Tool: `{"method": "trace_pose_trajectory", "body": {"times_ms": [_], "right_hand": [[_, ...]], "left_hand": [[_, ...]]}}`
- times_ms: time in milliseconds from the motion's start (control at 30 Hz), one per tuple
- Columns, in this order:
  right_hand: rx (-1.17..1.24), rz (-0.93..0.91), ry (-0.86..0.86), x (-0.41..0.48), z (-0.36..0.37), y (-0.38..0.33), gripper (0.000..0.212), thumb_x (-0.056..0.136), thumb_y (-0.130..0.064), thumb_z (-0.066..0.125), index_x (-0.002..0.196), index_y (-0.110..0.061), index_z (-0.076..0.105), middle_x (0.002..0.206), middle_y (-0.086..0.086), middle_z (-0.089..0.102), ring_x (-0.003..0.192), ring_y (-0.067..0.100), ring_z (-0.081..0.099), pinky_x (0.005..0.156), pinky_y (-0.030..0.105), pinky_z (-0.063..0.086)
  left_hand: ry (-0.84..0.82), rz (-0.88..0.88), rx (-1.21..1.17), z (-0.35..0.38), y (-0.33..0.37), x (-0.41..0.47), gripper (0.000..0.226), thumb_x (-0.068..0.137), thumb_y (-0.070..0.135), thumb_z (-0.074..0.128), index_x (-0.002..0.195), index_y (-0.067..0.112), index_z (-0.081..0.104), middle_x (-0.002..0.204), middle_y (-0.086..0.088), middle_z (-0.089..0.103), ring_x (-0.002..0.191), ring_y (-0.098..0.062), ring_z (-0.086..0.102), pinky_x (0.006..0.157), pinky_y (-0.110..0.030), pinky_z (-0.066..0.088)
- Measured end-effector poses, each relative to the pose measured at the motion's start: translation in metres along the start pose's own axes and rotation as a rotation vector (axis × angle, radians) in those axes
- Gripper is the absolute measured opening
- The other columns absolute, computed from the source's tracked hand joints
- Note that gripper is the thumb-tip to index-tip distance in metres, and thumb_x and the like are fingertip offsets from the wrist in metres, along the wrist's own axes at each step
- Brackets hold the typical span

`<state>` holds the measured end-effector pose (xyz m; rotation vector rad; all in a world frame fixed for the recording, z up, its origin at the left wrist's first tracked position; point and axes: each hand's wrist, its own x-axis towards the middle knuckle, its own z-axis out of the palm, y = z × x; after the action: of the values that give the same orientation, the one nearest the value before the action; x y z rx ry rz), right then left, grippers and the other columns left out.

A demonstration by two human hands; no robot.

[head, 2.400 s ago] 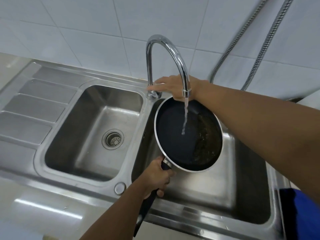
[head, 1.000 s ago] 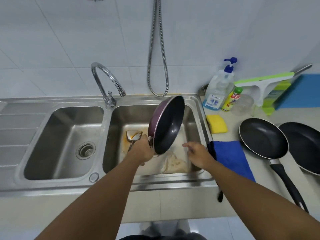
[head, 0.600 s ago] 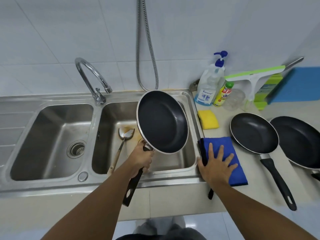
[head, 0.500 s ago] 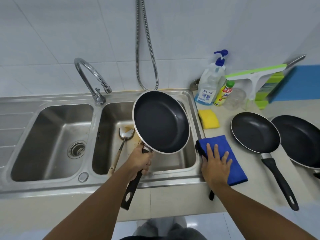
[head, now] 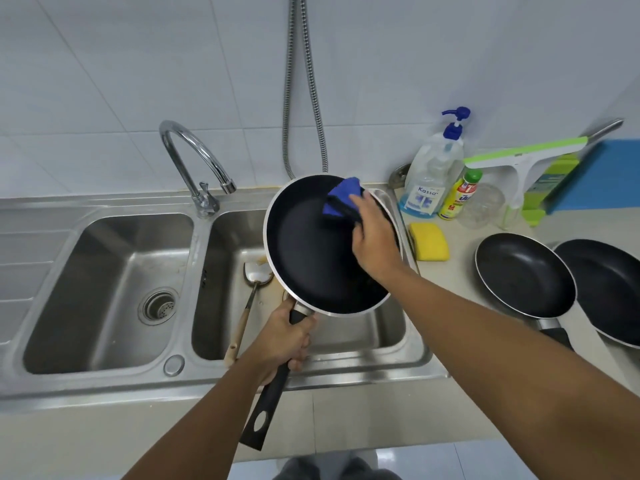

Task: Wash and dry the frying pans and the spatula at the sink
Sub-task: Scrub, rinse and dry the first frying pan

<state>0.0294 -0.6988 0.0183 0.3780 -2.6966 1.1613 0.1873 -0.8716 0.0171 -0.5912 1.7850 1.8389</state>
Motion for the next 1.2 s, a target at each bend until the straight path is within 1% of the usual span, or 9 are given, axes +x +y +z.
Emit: {"method": "trace_pose_trajectory", "body": {"times_ms": [67,133,367,467,667,767,967,1067,1200], "right_hand": [[-0.225,-0.034,-0.339,0.004,0.016,0.012,0.078,0.091,0.001,0.048,0.161,-0.022,0.022,0.171,0.003,0.003,0.157,0.030,0.001,0.124,0.056,0.012],[-0.425,-0.068,-0.474,0.007,0.024,0.028,0.091,0.090,0.000,0.051,0.163,-0.026,0.002,0.169,-0.003,-0.017,0.155,0.035,-0.011,0.124,0.060,0.009],[-0.875,-0.241,-0.379,0.009,0.016,0.046,0.078,0.099,-0.004,0.049,0.161,-0.004,0.001,0.168,0.015,-0.015,0.154,0.040,-0.013,0.127,0.048,0.002],[-0.786,-0.144,-0.514,0.006,0.014,0.049,0.075,0.095,-0.003,0.055,0.160,-0.004,0.019,0.170,0.011,-0.006,0.156,0.035,-0.002,0.127,0.041,0.010],[-0.072,-0.029,-0.514,-0.048,0.023,0.017,0.055,0.079,0.008,0.060,0.132,-0.004,0.065,0.154,0.009,0.045,0.142,0.019,0.045,0.116,0.008,0.017],[0.013,-0.077,-0.536,-0.055,0.020,0.004,0.041,0.081,-0.005,0.061,0.119,-0.007,0.074,0.145,0.002,0.057,0.133,0.011,0.052,0.112,0.008,0.026],[-0.380,-0.197,-0.545,-0.037,0.003,0.043,0.031,0.085,-0.009,0.061,0.111,-0.005,0.075,0.139,0.008,0.047,0.124,0.026,0.052,0.110,0.034,0.040],[-0.517,-0.093,-0.510,-0.007,-0.013,0.061,0.041,0.086,-0.001,0.063,0.126,0.002,0.066,0.158,0.019,0.034,0.146,0.034,0.035,0.120,0.030,0.027],[-0.269,0.059,-0.317,0.029,-0.004,0.047,0.069,0.087,0.011,0.053,0.153,0.006,0.031,0.167,0.017,0.014,0.156,0.030,0.015,0.122,0.022,0.009]], "left_hand": [[0.011,0.040,0.014,-0.004,0.001,-0.004,0.019,0.104,0.022,0.060,0.122,0.026,0.053,0.065,-0.002,0.043,0.043,-0.008,0.035,0.039,-0.022,0.031],[0.033,0.070,0.025,-0.010,-0.002,-0.006,0.019,0.104,0.019,0.058,0.121,0.028,0.054,0.065,-0.003,0.042,0.043,-0.009,0.035,0.040,-0.023,0.030],[0.056,0.100,0.035,-0.018,-0.007,-0.002,0.024,0.103,0.016,0.059,0.125,0.026,0.052,0.064,-0.003,0.044,0.044,-0.011,0.037,0.040,-0.025,0.033],[0.065,0.094,0.006,-0.014,-0.003,0.004,0.026,0.104,0.014,0.057,0.127,0.025,0.051,0.063,-0.002,0.043,0.043,-0.009,0.036,0.039,-0.024,0.032],[0.115,0.058,0.020,-0.011,0.014,0.023,0.016,0.102,0.013,0.055,0.117,0.019,0.050,0.059,-0.001,0.041,0.039,-0.010,0.033,0.038,-0.021,0.029],[0.103,0.038,0.028,-0.015,0.021,0.026,0.017,0.102,0.014,0.057,0.118,0.014,0.049,0.060,-0.001,0.041,0.039,-0.010,0.033,0.038,-0.021,0.029],[0.045,0.015,-0.027,-0.012,0.022,0.018,0.022,0.102,0.013,0.058,0.122,0.011,0.049,0.060,-0.001,0.041,0.043,-0.010,0.031,0.040,-0.022,0.027],[-0.026,-0.006,0.000,-0.018,0.022,0.010,0.022,0.102,0.014,0.059,0.122,0.017,0.052,0.065,-0.004,0.040,0.046,-0.011,0.031,0.040,-0.023,0.028],[-0.061,0.019,0.035,-0.011,0.019,0.002,0.025,0.101,0.011,0.057,0.120,0.025,0.048,0.061,0.000,0.042,0.044,-0.010,0.034,0.038,-0.024,0.031]]}}
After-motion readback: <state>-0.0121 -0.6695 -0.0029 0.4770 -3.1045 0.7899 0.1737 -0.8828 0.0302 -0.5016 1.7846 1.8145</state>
